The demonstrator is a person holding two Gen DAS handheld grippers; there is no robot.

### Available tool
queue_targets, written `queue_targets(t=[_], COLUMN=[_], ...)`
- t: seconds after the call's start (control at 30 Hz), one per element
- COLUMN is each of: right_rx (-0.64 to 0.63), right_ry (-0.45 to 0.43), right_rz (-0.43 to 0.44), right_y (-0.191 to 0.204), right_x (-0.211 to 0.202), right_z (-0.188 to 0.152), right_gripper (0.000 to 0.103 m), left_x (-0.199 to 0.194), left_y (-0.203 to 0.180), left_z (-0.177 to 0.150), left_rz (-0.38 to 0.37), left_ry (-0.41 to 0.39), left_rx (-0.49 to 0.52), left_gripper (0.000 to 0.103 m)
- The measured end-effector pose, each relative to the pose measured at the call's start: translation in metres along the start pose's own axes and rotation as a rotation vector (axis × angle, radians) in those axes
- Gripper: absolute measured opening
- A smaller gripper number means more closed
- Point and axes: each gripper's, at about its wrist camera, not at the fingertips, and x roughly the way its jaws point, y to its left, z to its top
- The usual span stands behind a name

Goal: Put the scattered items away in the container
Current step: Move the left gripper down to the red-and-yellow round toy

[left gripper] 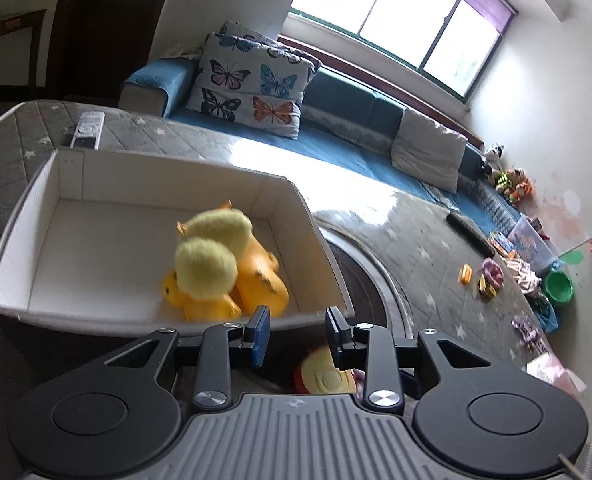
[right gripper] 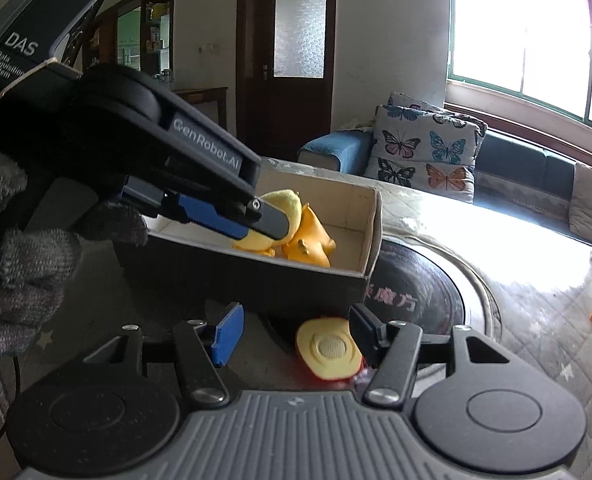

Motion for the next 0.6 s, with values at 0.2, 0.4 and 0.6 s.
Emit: queue_targets(t=[0.2,0.4,0.6], right_rx=[0.017,0.035,0.058], right_ry=[0.008,0.022,0.042], right_rz=[-0.01,-0.013,-0.017], right_y=[0.003,0.006,0.009], right_x=[-0.011,-0.016,-0.02], right_z=[-0.012,-0.023,-0.033], right_gripper=[0.064,0.073,0.079], left_x=[-0.002,-0.003,-0.004], left_y=[-0.006,-0.008,-0.008], left_z=[-0.016,-0.028,-0.04], left_rz=[0.016,0.024,0.034], left_ry=[0.026,0.042,0.057], left_rx=[0.014,0.018,0.011], left_gripper=[0.033,0.033,0.033])
